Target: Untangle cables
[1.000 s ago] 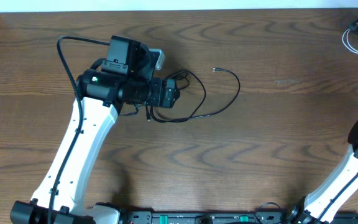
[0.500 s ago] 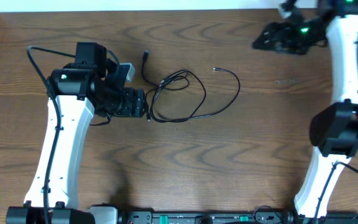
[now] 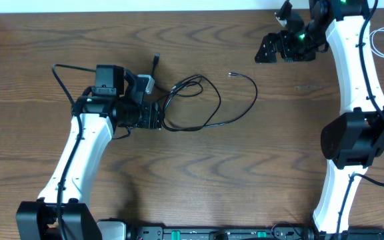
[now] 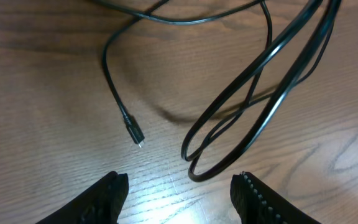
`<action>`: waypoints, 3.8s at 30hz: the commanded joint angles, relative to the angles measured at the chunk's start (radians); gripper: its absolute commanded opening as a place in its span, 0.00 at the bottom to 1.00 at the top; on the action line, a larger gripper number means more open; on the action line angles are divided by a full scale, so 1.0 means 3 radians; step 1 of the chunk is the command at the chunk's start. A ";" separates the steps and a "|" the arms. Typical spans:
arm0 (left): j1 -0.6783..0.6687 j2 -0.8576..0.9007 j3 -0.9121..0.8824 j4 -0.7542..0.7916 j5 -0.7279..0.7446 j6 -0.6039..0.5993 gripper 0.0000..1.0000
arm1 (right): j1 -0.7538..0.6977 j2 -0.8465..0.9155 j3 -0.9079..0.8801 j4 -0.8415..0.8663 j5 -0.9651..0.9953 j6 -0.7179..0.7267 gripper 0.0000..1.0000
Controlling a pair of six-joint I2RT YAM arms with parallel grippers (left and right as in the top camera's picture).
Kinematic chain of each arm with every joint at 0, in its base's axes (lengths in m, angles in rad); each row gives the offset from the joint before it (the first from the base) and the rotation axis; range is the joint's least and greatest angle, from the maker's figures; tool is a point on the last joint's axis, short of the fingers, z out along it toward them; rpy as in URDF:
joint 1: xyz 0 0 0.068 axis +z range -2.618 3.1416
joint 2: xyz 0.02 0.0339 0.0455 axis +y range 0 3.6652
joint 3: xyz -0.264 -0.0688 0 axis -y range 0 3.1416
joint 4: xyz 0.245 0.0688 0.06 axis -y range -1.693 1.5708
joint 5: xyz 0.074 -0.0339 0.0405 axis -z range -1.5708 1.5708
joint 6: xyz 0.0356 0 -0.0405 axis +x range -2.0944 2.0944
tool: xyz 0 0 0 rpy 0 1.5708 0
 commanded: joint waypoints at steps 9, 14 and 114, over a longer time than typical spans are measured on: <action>-0.0259 0.0202 -0.0053 0.0361 0.0047 -0.0019 0.44 | 0.0004 0.0028 -0.0017 -0.0013 0.0080 0.0045 0.98; -0.0258 0.0219 -0.0053 0.0376 0.0046 -0.0019 0.19 | 0.0004 0.0028 -0.0017 -0.0037 0.0161 0.0045 0.97; 0.0618 -0.0123 0.0543 -0.0408 -0.2368 -0.1918 0.07 | -0.2344 -0.1583 -0.0019 0.1868 0.1071 0.1495 0.01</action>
